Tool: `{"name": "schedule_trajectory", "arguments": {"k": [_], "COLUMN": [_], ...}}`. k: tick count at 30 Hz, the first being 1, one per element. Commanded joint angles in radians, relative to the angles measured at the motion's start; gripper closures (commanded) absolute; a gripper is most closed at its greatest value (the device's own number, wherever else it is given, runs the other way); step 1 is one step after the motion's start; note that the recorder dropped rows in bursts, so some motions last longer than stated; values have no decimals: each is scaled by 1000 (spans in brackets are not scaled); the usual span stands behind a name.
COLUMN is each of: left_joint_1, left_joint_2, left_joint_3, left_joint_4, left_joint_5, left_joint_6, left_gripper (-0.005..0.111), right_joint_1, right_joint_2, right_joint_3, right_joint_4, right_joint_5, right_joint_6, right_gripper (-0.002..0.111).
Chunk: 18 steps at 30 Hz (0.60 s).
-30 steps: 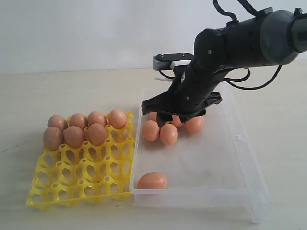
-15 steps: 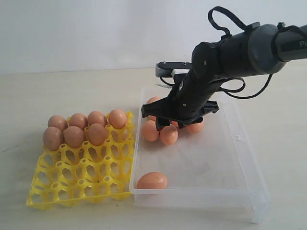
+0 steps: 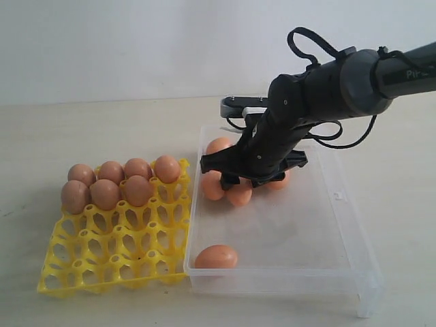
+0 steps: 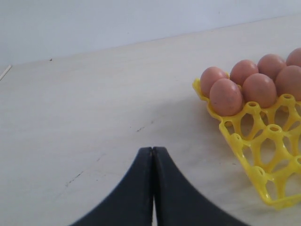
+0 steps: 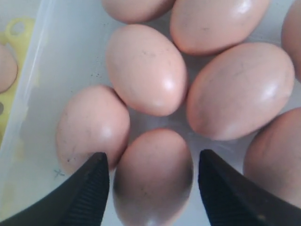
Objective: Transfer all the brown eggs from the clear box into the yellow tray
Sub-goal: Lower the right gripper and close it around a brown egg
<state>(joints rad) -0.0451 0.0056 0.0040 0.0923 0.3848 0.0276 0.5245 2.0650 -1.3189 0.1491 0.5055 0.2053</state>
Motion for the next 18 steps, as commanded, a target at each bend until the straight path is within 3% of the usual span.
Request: {"name": "schedule_trajectory", "arguments": {"k": [1, 15, 17, 18], "left_joint_1": [-5, -5, -5, -5], "left_joint_2": [-6, -6, -6, -6], "left_joint_3": [-4, -4, -4, -4], "left_joint_4": [-1, -1, -1, -1], "left_joint_5": [-6, -6, -6, -6], "left_joint_6": [-6, -6, -6, -6], "left_gripper": [107, 107, 107, 107], "right_joint_1": [-3, -3, -3, -3], "right_joint_2": [27, 68, 68, 68], "right_joint_3": [-6, -6, -6, -6], "right_joint_4": [-11, -11, -20, -20], "right_joint_5": [-25, -101, -108, -108], "right_joint_6": [5, 5, -4, -34], "right_gripper": [53, 54, 61, 72]}}
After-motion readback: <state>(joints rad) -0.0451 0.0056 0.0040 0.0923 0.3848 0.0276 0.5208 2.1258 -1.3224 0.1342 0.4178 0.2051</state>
